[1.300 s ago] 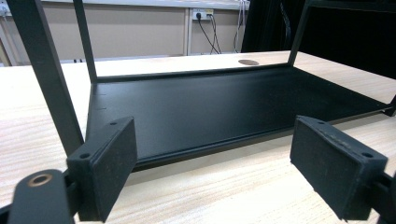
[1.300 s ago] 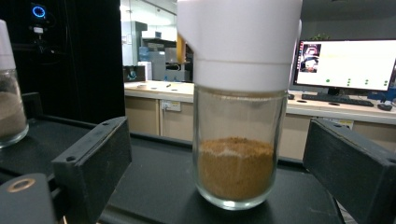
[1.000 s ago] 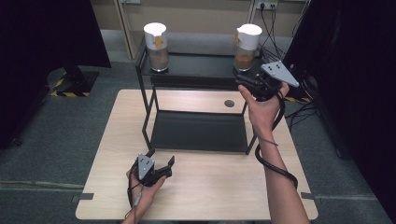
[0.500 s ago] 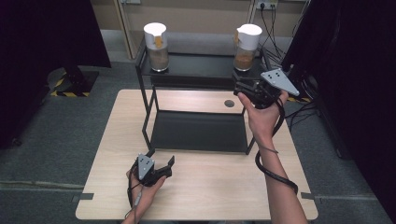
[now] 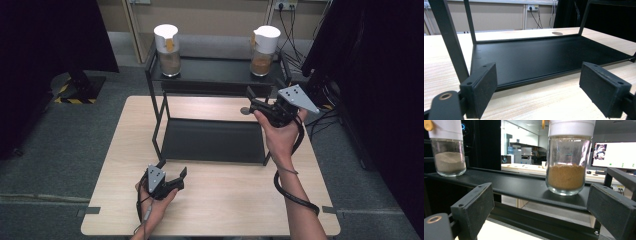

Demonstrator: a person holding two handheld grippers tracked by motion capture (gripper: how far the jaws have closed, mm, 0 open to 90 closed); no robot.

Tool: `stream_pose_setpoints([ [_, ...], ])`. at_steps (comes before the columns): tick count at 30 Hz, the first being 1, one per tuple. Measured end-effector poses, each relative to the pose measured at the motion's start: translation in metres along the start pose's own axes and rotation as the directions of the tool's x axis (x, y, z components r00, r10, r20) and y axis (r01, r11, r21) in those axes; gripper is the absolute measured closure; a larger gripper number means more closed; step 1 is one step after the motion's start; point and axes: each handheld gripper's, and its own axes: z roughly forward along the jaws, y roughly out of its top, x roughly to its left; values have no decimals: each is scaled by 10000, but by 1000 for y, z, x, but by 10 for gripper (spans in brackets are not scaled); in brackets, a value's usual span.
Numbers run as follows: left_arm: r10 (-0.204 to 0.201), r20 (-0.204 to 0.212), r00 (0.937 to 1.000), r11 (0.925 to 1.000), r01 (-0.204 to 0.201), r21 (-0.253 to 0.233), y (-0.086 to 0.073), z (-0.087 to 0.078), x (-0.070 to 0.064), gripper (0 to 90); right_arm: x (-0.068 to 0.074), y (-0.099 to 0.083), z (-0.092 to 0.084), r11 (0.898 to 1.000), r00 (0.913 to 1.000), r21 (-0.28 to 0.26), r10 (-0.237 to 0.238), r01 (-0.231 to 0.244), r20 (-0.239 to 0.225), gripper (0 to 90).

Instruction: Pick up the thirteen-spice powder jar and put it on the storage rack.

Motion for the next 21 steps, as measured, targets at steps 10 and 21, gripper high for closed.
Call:
stream_pose_setpoints([
  [10,8,-8,10000,10000,-8,16,0,0,0,144,0,-10,-9,9999,9999,115,-34,35,-153,71],
  [21,5,-2,10000,10000,-5,-13,0,0,0,144,-2,-18,-16,9997,9996,220,-50,56,-278,68],
])
